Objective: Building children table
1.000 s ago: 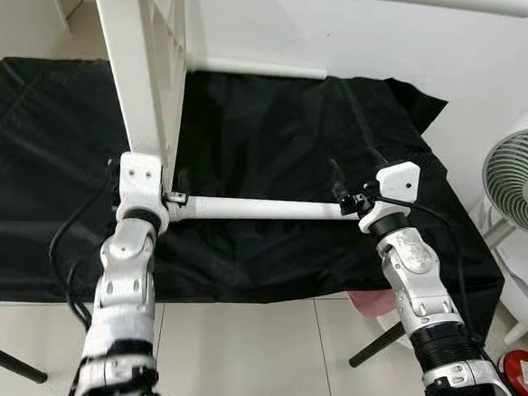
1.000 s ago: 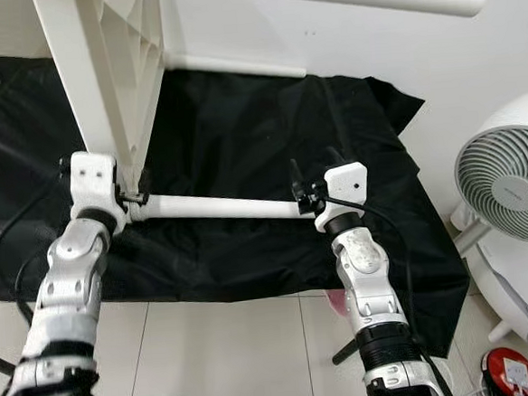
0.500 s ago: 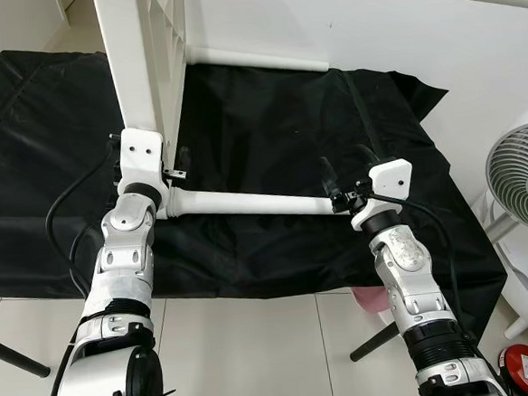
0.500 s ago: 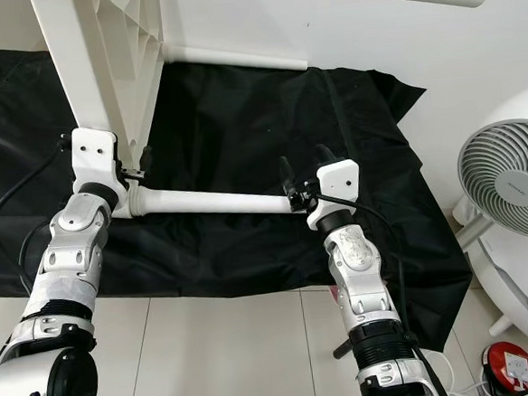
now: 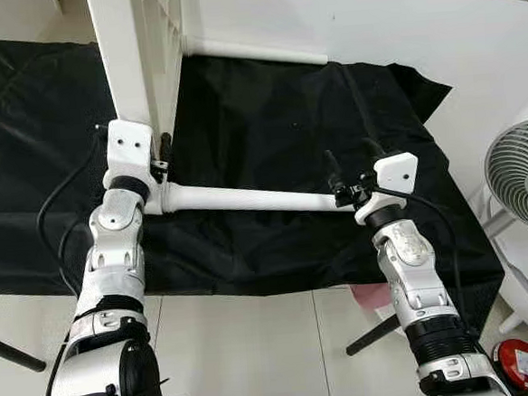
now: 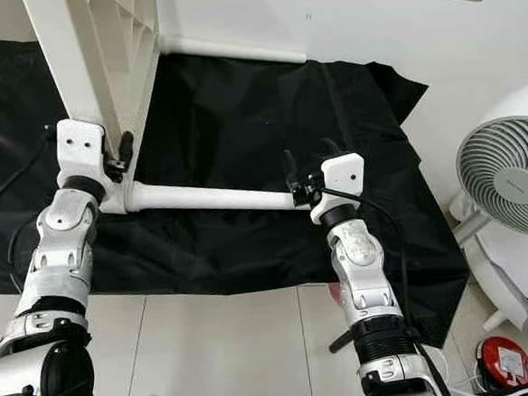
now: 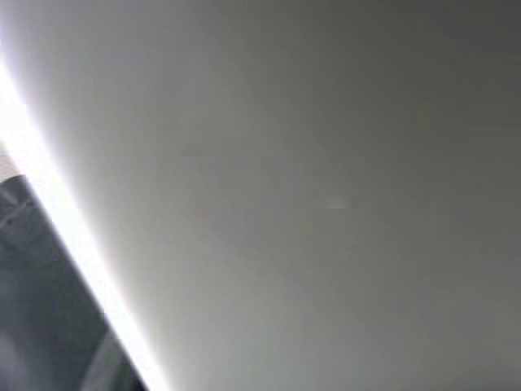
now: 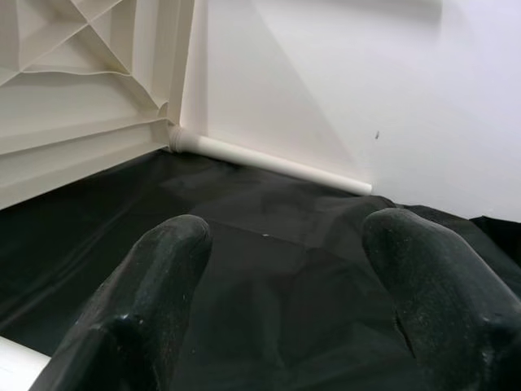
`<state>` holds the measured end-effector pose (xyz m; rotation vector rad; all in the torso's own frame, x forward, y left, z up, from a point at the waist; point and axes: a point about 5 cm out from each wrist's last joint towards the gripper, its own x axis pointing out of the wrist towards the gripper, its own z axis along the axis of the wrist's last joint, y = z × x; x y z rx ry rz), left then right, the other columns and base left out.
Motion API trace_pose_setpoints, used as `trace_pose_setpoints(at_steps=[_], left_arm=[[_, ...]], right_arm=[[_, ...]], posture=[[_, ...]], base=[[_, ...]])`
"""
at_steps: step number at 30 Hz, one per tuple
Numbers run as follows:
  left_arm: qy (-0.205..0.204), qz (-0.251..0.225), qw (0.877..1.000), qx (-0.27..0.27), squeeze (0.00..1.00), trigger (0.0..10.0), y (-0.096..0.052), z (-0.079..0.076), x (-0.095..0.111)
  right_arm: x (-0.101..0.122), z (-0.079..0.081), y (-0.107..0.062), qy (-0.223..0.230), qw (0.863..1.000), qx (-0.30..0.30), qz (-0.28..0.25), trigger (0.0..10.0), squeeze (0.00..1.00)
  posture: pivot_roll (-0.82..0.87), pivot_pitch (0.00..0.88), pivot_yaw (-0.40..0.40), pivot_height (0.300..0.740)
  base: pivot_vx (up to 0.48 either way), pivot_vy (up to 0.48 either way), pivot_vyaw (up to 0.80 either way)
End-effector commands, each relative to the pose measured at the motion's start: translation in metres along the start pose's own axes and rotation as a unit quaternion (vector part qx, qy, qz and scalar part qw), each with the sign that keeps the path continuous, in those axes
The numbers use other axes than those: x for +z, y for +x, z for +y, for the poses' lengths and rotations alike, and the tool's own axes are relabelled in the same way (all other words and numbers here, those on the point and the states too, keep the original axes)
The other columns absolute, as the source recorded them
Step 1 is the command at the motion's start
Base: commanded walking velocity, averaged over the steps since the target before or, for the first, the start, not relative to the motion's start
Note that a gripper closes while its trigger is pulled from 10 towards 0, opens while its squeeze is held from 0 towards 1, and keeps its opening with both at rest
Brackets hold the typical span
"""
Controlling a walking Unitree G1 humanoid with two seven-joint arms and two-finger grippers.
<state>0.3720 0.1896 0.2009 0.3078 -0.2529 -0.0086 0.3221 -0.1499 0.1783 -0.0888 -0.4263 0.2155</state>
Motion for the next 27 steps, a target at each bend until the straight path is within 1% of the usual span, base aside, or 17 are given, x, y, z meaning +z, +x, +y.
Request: trace_pose_setpoints(at_steps=[1,4,6,8,9,11,13,14,15,16,17,18,19,21,22,23,27], left_arm=[[0.01,-0.015,0.94,0.34,0.0,0.0,-0.01,0.035,0.005],[0.013,-0.027,0.942,0.333,0.0,0.0,-0.011,0.036,0.007],[0.034,-0.041,0.943,0.328,0.0,0.0,-0.013,0.04,0.009],[0.034,-0.041,0.943,0.328,0.0,0.0,-0.013,0.04,0.009],[0.049,-0.048,0.943,0.326,0.0,0.0,-0.016,0.045,0.011],[0.059,-0.055,0.942,0.325,0.0,0.0,-0.018,0.05,0.013],[0.059,-0.055,0.942,0.325,0.0,0.0,-0.018,0.05,0.013],[0.074,-0.064,0.94,0.327,0.0,0.0,-0.022,0.06,0.017],[0.075,-0.069,0.939,0.329,0.0,0.0,-0.027,0.069,0.019],[0.075,-0.071,0.938,0.332,0.0,0.0,-0.03,0.075,0.02],[0.075,-0.071,0.938,0.332,0.0,0.0,-0.03,0.075,0.02],[0.078,-0.081,0.939,0.325,0.0,0.0,-0.034,0.084,0.023],[0.078,-0.081,0.939,0.325,0.0,0.0,-0.034,0.084,0.023],[0.089,-0.107,0.944,0.298,0.0,0.0,-0.045,0.101,0.031],[0.089,-0.107,0.944,0.298,0.0,0.0,-0.045,0.101,0.031],[0.098,-0.123,0.949,0.274,0.0,0.0,-0.05,0.111,0.036],[0.109,-0.131,0.949,0.264,0.0,0.0,-0.054,0.119,0.039]], right_arm=[[0.001,-0.002,-0.001,-0.001,1.0,-0.005,0.002,10.0,0.0],[0.001,-0.002,-0.001,-0.002,1.0,-0.004,0.001,10.0,0.0],[0.002,-0.002,-0.001,-0.003,1.0,-0.002,0.001,10.0,0.0],[0.002,-0.002,-0.001,-0.003,1.0,-0.002,0.001,10.0,0.0],[0.001,-0.003,-0.002,-0.004,1.0,-0.002,0.002,10.0,0.0],[0.001,-0.004,-0.003,-0.005,1.0,-0.002,0.002,10.0,0.0],[0.001,-0.004,-0.003,-0.005,1.0,-0.002,0.002,10.0,0.0],[0.001,-0.004,-0.004,-0.005,1.0,-0.002,0.003,10.0,0.0],[0.0,-0.004,-0.005,-0.006,1.0,-0.001,0.004,10.0,0.0],[0.0,-0.005,-0.005,-0.007,1.0,-0.001,0.005,10.0,0.0],[0.0,-0.005,-0.005,-0.007,1.0,-0.001,0.005,10.0,0.0],[-0.001,-0.005,-0.005,-0.007,1.0,0.0,0.006,10.0,0.0],[-0.001,-0.005,-0.005,-0.007,1.0,0.0,0.006,10.0,0.0],[-0.002,-0.004,-0.005,-0.008,1.0,0.007,0.009,10.0,0.0],[-0.002,-0.004,-0.005,-0.008,1.0,0.007,0.009,10.0,0.0],[-0.002,-0.004,-0.004,-0.009,1.0,0.012,0.011,10.0,0.0],[-0.002,-0.004,-0.003,-0.01,1.0,0.015,0.011,10.0,0.0]], posture=[[-0.04,0.085,-0.103,0.74],[-0.04,0.086,-0.101,0.74],[-0.04,0.091,-0.096,0.74],[-0.04,0.091,-0.096,0.74],[-0.04,0.094,-0.094,0.74],[-0.03,0.095,-0.094,0.74],[-0.03,0.095,-0.094,0.74],[-0.03,0.099,-0.092,0.74],[-0.02,0.102,-0.097,0.74],[-0.02,0.102,-0.097,0.74],[-0.02,0.102,-0.097,0.74],[-0.02,0.106,-0.105,0.74],[-0.02,0.106,-0.105,0.74],[-0.01,0.111,-0.119,0.74],[-0.01,0.111,-0.119,0.74],[0.0,0.114,-0.126,0.74],[0.0,0.116,-0.129,0.74]], base=[[0.0,0.0,0.0],[0.0,0.0,0.0],[0.0,0.0,0.0],[0.0,0.0,0.0],[0.0,0.0,0.0],[0.0,0.0,0.0],[0.0,0.0,0.0],[0.0,0.0,0.0],[0.0,0.0,0.0],[0.0,0.0,0.0],[0.0,0.0,0.0],[0.0,0.0,0.0],[0.0,0.0,0.0],[0.0,0.0,0.0],[0.0,0.0,0.0],[0.0,0.0,0.0],[0.0,0.0,0.0]])
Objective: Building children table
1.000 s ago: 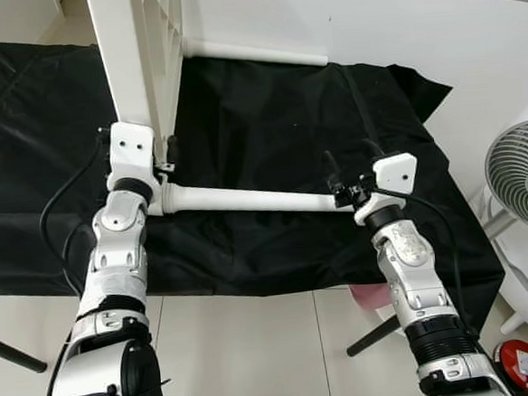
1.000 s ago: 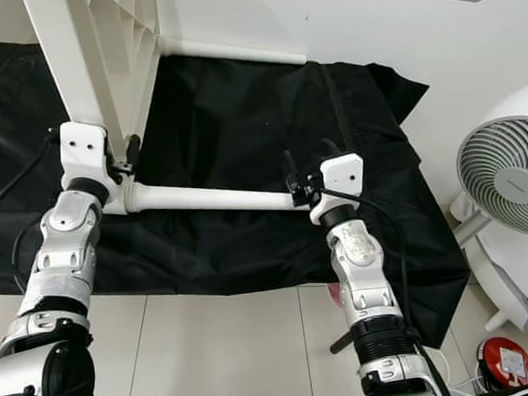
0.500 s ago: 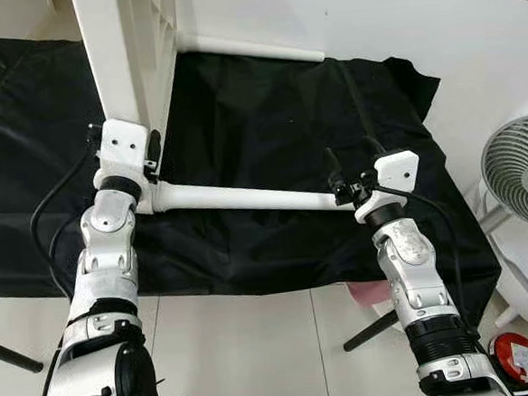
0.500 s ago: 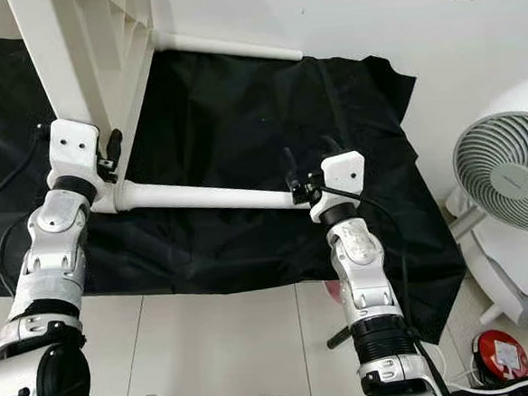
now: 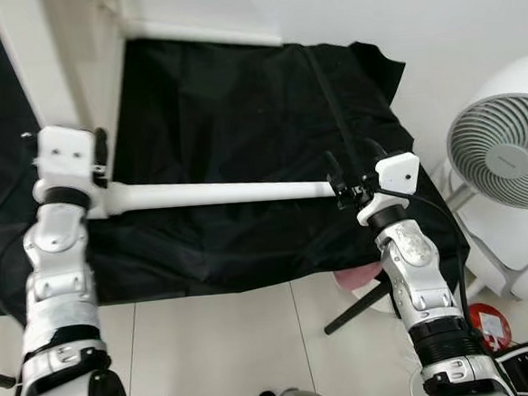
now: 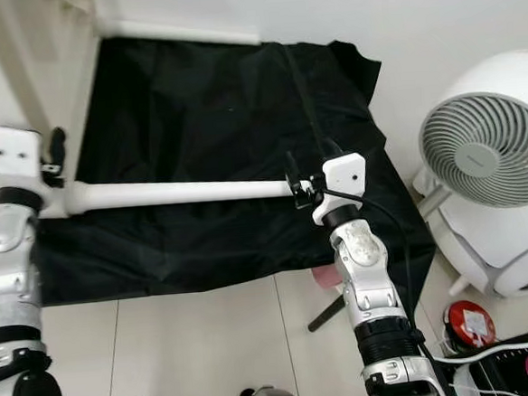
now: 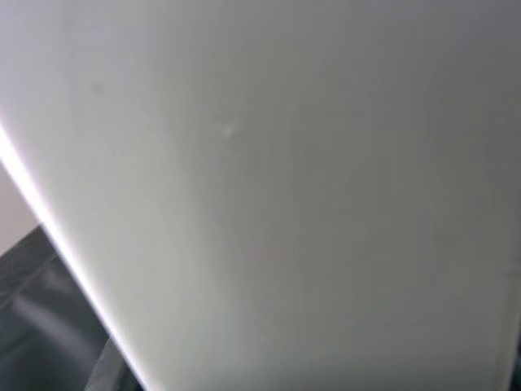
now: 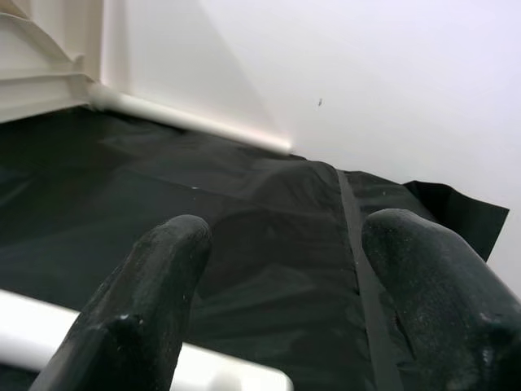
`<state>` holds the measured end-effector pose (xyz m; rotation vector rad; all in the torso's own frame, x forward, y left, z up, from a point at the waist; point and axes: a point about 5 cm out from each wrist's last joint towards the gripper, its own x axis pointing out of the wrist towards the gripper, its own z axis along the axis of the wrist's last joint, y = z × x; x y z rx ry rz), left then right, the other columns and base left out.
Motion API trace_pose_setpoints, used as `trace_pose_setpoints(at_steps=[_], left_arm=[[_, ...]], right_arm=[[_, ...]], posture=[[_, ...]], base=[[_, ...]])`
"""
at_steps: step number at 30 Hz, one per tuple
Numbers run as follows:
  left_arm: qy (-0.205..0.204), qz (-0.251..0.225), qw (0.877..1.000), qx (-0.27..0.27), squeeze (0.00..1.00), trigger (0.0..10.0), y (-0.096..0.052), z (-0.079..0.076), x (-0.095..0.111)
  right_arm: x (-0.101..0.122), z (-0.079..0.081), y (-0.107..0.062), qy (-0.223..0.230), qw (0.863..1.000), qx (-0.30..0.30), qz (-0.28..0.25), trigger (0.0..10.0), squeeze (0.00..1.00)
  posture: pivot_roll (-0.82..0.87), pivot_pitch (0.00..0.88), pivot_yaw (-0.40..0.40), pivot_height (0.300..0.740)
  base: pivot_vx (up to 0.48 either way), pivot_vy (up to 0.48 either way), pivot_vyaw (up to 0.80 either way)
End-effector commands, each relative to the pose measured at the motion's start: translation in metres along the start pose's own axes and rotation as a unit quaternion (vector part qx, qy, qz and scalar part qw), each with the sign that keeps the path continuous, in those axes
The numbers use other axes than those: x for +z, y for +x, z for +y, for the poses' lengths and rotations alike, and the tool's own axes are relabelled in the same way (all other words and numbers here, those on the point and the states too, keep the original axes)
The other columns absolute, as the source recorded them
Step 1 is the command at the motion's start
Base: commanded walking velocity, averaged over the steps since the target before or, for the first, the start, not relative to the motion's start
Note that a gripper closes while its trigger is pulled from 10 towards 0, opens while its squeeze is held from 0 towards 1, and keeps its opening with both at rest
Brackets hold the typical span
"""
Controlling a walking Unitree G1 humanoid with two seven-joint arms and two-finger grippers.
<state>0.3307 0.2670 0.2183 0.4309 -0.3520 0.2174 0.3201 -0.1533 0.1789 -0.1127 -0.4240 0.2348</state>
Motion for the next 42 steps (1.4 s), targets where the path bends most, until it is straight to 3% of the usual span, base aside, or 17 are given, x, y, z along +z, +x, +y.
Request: trace_pose_setpoints(at_steps=[1,11,12,14,15,16,17,19,20,21,26,27,28,29,36,37,42], left_arm=[[0.036,-0.097,0.982,0.156,0.0,0.0,-0.004,0.054,0.031],[0.065,-0.1,0.99,0.075,0.0,0.4,-0.003,0.091,0.03],[0.073,-0.099,0.992,0.041,0.0,2.0,-0.002,0.095,0.029],[0.076,-0.1,0.992,0.029,0.0,2.0,-0.002,0.096,0.029],[0.081,-0.094,0.992,0.018,0.0,0.4,-0.002,0.098,0.028],[0.086,-0.091,0.992,0.013,0.0,2.4,-0.002,0.101,0.028],[0.08,-0.092,0.993,0.011,0.0,0.0,-0.002,0.103,0.027],[0.082,-0.086,0.993,-0.001,0.0,0.0,-0.001,0.103,0.025],[0.095,-0.078,0.992,-0.012,0.0,2.1,0.0,0.102,0.023],[0.087,-0.074,0.993,-0.017,0.0,10.0,0.0,0.102,0.021],[0.072,-0.076,0.994,-0.031,0.0,10.0,-0.001,0.091,0.018],[0.055,-0.076,0.995,-0.037,0.24,10.0,-0.002,0.086,0.016],[0.049,-0.077,0.995,-0.047,0.24,10.0,-0.003,0.079,0.014],[0.044,-0.077,0.995,-0.054,1.0,10.0,-0.003,0.074,0.014],[0.045,-0.075,0.993,-0.085,1.0,10.0,-0.006,0.06,0.011],[0.052,-0.076,0.992,-0.089,0.0,10.0,-0.006,0.059,0.012],[0.073,-0.064,0.991,-0.089,0.0,10.0,-0.007,0.057,0.014]], right_arm=[[-0.003,-0.001,0.0,-0.002,1.0,0.005,0.009,10.0,0.0],[-0.003,-0.002,0.001,-0.003,1.0,0.009,0.009,10.0,0.0],[-0.003,0.0,0.001,-0.002,1.0,0.011,0.009,10.0,0.0],[-0.003,0.0,0.002,-0.002,1.0,0.011,0.009,10.0,0.0],[-0.003,0.0,0.002,-0.001,1.0,0.012,0.009,10.0,0.0],[-0.004,0.001,0.002,-0.001,1.0,0.012,0.009,10.0,0.0],[-0.004,0.001,0.002,-0.001,1.0,0.013,0.01,10.0,0.0],[-0.004,0.001,0.002,-0.001,1.0,0.014,0.01,10.0,0.0],[-0.004,0.001,0.002,-0.001,1.0,0.014,0.009,10.0,0.0],[-0.004,0.001,0.003,-0.001,1.0,0.015,0.009,10.0,0.0],[-0.004,0.001,0.003,0.0,1.0,0.015,0.009,10.0,0.0],[-0.004,0.001,0.004,-0.001,1.0,0.015,0.008,10.0,0.0],[-0.004,0.002,0.004,0.0,1.0,0.016,0.008,10.0,0.0],[-0.004,0.002,0.004,0.0,1.0,0.016,0.008,10.0,0.0],[-0.003,0.004,0.004,0.0,1.0,0.02,0.008,10.0,0.0],[-0.003,0.004,0.004,0.001,1.0,0.02,0.008,10.0,0.0],[-0.004,0.003,0.004,0.001,1.0,0.02,0.008,10.0,0.0]], posture=[[0.01,0.119,-0.13,0.74],[0.03,0.133,-0.124,0.74],[0.04,0.138,-0.125,0.74],[0.04,0.138,-0.125,0.74],[0.04,0.14,-0.124,0.74],[0.04,0.14,-0.125,0.74],[0.04,0.14,-0.125,0.74],[0.04,0.141,-0.127,0.74],[0.05,0.142,-0.128,0.74],[0.05,0.142,-0.128,0.74],[0.05,0.14,-0.129,0.74],[0.04,0.138,-0.129,0.74],[0.04,0.138,-0.128,0.74],[0.04,0.138,-0.128,0.74],[0.04,0.139,-0.132,0.74],[0.04,0.139,-0.131,0.74],[0.04,0.135,-0.126,0.74]], base=[[0.0,0.0,0.0],[0.0,0.0,0.0],[0.0,0.0,0.0],[0.0,0.0,0.0],[0.0,0.0,0.0],[0.0,0.0,0.0],[0.0,0.0,0.0],[0.0,0.0,0.0],[0.0,0.0,0.0],[0.0,0.0,0.0],[0.0,0.0,0.0],[0.0,0.0,0.0],[0.0,0.0,0.0],[0.0,0.0,0.0],[0.0,0.0,0.0],[0.0,0.0,0.0],[0.0,0.0,0.0]])
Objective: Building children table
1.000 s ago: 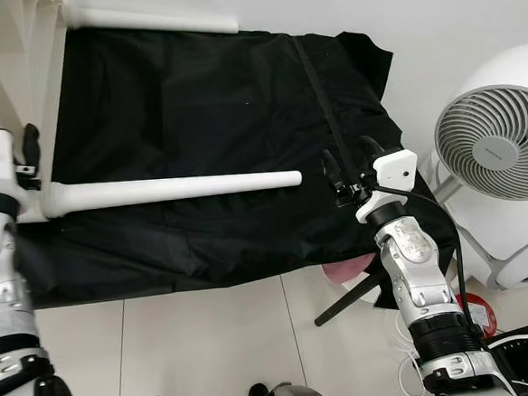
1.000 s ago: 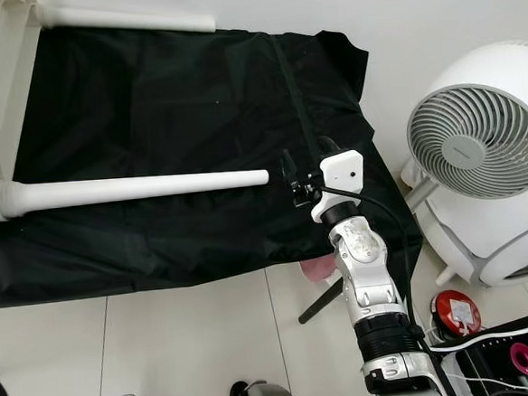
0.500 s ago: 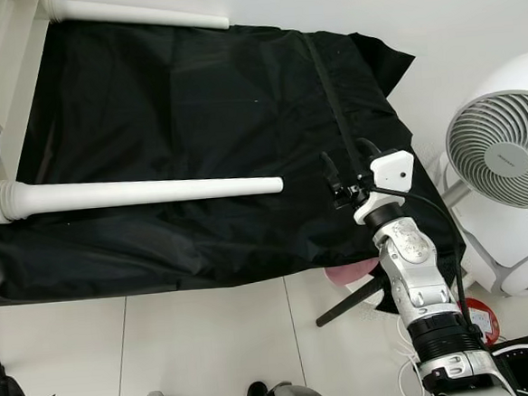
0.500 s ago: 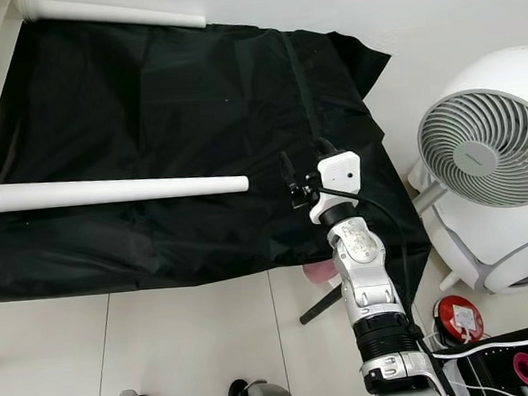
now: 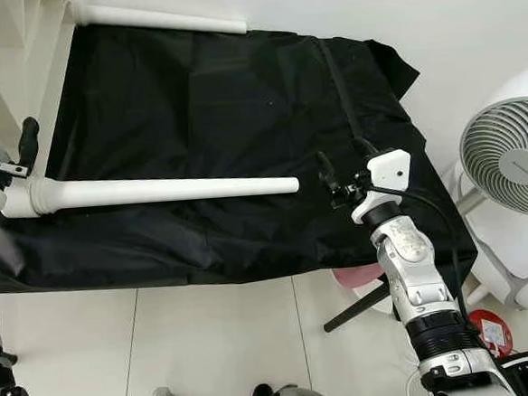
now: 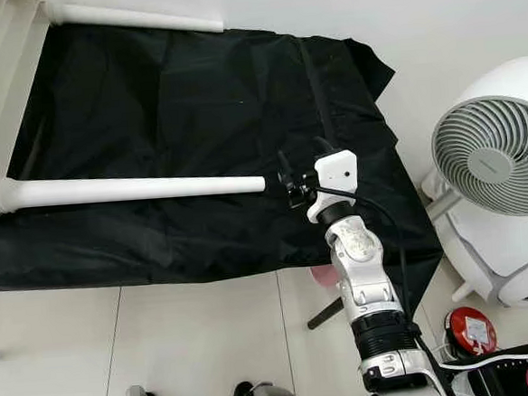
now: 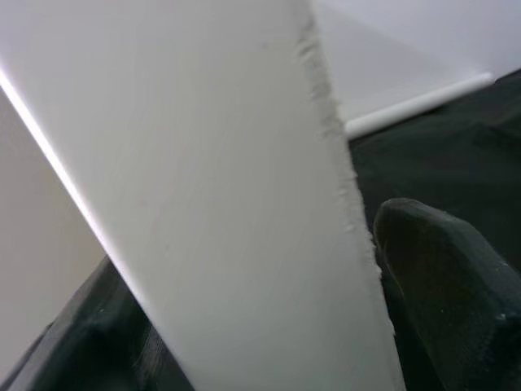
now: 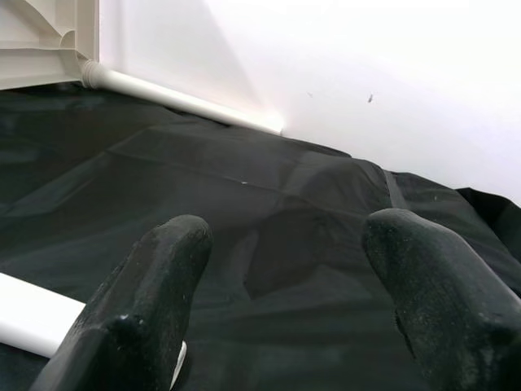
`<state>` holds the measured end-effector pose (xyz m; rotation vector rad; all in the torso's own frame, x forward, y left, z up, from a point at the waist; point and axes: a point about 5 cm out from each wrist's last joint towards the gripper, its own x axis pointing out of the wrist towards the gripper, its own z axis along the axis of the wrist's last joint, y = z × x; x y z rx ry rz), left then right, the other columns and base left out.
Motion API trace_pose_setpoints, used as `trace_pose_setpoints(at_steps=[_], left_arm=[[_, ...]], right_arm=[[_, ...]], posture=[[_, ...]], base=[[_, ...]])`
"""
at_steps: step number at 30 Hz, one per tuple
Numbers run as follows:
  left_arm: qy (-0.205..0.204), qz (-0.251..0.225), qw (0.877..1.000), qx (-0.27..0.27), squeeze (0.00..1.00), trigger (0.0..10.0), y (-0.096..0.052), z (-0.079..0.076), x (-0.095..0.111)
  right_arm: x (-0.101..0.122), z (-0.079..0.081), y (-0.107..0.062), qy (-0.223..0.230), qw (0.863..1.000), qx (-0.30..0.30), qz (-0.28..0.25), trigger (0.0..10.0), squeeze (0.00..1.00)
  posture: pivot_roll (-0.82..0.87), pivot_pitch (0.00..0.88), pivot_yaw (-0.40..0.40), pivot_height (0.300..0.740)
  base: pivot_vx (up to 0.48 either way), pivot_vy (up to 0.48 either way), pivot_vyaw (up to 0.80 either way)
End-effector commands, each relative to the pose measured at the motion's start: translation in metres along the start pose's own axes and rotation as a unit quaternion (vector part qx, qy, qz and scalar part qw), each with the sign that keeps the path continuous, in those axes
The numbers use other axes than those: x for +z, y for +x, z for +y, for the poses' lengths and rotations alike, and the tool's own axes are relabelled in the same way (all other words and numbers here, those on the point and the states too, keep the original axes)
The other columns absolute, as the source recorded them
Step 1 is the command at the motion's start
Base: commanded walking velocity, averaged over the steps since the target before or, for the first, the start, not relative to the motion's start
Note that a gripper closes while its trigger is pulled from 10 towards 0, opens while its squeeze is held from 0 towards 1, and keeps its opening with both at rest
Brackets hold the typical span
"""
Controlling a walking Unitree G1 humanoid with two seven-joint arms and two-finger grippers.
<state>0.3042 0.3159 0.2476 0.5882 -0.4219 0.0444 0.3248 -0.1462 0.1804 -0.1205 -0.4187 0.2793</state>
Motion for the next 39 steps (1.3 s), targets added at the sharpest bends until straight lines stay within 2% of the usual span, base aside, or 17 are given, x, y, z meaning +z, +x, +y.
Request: trace_pose_setpoints(at_steps=[1,5,12,14,21,24,28,32,34,39], left_arm=[[0.028,0.008,1.0,-0.003,0.0,10.0,-0.002,-0.004,0.006],[0.032,0.009,0.999,-0.002,0.0,10.0,-0.003,-0.005,0.007],[0.043,0.013,0.999,-0.012,0.0,10.0,-0.02,0.001,0.018],[0.063,0.02,0.998,-0.021,0.0,10.0,-0.026,0.005,0.018],[0.086,0.023,0.996,-0.02,0.0,10.0,-0.025,0.014,0.019],[0.101,0.025,0.994,-0.035,0.0,10.0,-0.023,0.01,0.019],[0.1,0.033,0.994,-0.038,0.0,10.0,-0.024,0.004,0.018],[0.111,0.043,0.992,-0.041,0.0,10.0,-0.025,0.003,0.018],[0.127,0.05,0.99,-0.035,0.0,10.0,-0.026,0.006,0.016],[0.172,0.079,0.982,0.011,0.0,10.0,-0.024,0.028,0.007]], right_arm=[[-0.004,-0.002,-0.004,0.0,1.0,-0.003,0.007,10.0,0.0],[-0.004,-0.002,-0.004,0.0,1.0,-0.004,0.007,10.0,0.0],[-0.005,-0.001,-0.005,0.002,1.0,-0.002,0.009,10.0,0.0],[-0.006,0.001,-0.003,0.005,1.0,0.004,0.01,10.0,0.0],[-0.007,0.006,0.0,0.01,1.0,0.016,0.01,10.0,0.0],[-0.007,0.009,0.002,0.013,1.0,0.022,0.009,10.0,0.0],[-0.008,0.011,0.001,0.014,1.0,0.022,0.009,10.0,0.0],[-0.008,0.01,0.0,0.015,1.0,0.02,0.01,10.0,0.0],[-0.008,0.009,-0.001,0.014,1.0,0.019,0.01,10.0,0.0],[-0.008,0.01,0.001,0.016,1.0,0.017,0.008,10.0,0.0]], posture=[[0.04,0.134,-0.123,0.74],[0.04,0.134,-0.123,0.74],[0.06,0.126,-0.126,0.74],[0.07,0.124,-0.134,0.74],[0.09,0.118,-0.142,0.74],[0.09,0.116,-0.137,0.74],[0.08,0.119,-0.133,0.74],[0.08,0.124,-0.133,0.74],[0.09,0.125,-0.133,0.74],[0.09,0.127,-0.126,0.74]], base=[[0.0,0.0,0.0],[0.0,0.0,0.0],[0.0,0.0,0.0],[0.0,0.0,0.0],[0.0,0.0,0.0],[0.0,0.0,0.0],[0.0,0.0,0.0],[0.0,0.0,0.0],[0.0,0.0,0.0],[0.0,0.0,0.0]])
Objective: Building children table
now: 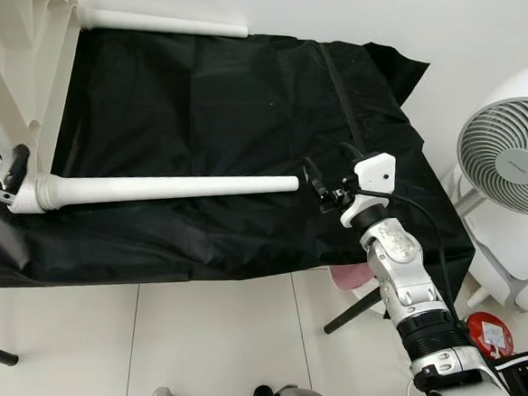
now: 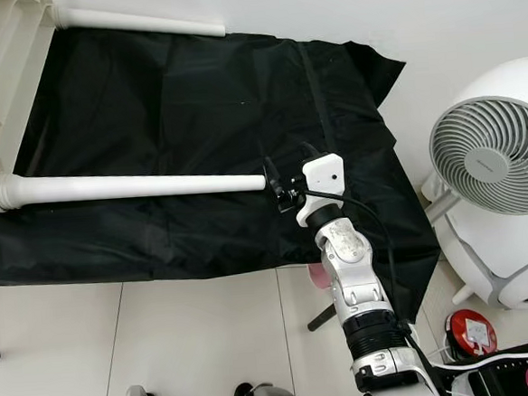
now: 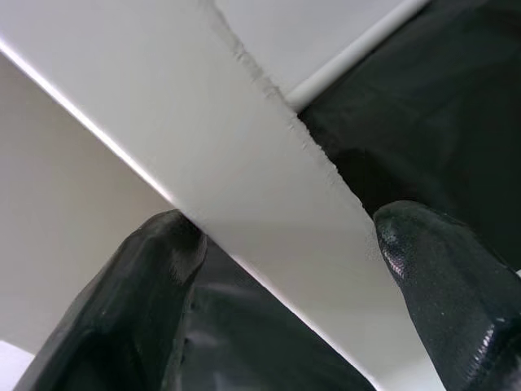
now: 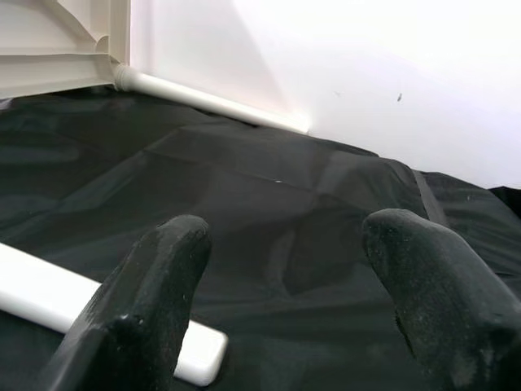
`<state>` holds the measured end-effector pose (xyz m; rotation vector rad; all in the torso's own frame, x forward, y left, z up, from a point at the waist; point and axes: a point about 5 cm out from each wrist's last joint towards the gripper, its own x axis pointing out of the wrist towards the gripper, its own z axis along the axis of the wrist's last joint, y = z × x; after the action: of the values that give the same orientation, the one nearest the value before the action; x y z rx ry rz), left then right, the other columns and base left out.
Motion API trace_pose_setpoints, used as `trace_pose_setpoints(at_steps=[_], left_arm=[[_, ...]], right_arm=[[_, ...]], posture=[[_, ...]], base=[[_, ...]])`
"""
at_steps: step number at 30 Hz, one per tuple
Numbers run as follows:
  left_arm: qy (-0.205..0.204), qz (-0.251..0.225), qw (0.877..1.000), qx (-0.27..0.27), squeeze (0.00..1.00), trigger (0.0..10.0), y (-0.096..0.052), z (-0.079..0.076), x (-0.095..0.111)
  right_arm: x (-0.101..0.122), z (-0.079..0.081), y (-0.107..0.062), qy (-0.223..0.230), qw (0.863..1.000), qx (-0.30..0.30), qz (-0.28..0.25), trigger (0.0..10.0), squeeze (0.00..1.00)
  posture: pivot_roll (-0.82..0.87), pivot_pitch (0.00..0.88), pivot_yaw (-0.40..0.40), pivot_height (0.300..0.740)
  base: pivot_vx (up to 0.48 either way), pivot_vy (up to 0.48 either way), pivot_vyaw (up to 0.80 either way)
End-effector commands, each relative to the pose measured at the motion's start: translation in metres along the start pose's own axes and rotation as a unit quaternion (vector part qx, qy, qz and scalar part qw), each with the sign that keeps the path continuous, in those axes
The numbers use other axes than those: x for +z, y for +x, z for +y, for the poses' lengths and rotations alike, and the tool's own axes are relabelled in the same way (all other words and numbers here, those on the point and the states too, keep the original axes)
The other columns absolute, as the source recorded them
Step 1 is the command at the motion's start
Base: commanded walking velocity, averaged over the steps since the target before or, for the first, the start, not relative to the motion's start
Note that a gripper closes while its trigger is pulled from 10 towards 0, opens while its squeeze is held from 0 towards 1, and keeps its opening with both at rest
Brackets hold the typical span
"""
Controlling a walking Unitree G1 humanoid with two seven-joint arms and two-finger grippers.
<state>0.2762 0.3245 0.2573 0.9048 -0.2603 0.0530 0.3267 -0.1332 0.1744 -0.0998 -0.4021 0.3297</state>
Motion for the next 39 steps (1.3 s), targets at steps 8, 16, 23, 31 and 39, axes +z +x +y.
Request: trace_pose_setpoints(at_steps=[8,16,23,31,39], left_arm=[[0.028,0.042,0.996,0.068,0.0,10.0,0.003,0.015,-0.016],[-0.043,-0.024,0.998,0.028,0.0,10.0,0.008,-0.005,0.01],[-0.154,-0.063,0.984,-0.059,0.0,10.0,-0.002,-0.028,0.033],[-0.177,-0.011,0.982,-0.062,0.0,10.0,-0.018,-0.034,0.025],[-0.195,0.019,0.98,-0.047,0.0,10.0,-0.042,-0.027,0.026]], right_arm=[[-0.003,-0.002,-0.003,0.001,1.0,-0.007,0.001,10.0,0.0],[-0.004,-0.005,-0.006,-0.001,1.0,-0.014,0.004,10.0,0.0],[-0.003,-0.005,-0.004,-0.002,1.0,-0.013,0.003,10.0,0.0],[-0.004,-0.004,-0.004,0.001,1.0,-0.01,0.004,10.0,0.0],[-0.005,0.002,-0.001,0.008,1.0,0.005,0.005,10.0,0.0]], posture=[[0.09,0.13,-0.115,0.74],[0.08,0.131,-0.11,0.74],[0.08,0.128,-0.111,0.74],[0.09,0.133,-0.118,0.74],[0.12,0.143,-0.139,0.74]], base=[[0.0,0.0,0.0],[0.0,0.0,0.0],[0.0,0.0,0.0],[0.0,0.0,0.0],[0.0,0.0,0.0]])
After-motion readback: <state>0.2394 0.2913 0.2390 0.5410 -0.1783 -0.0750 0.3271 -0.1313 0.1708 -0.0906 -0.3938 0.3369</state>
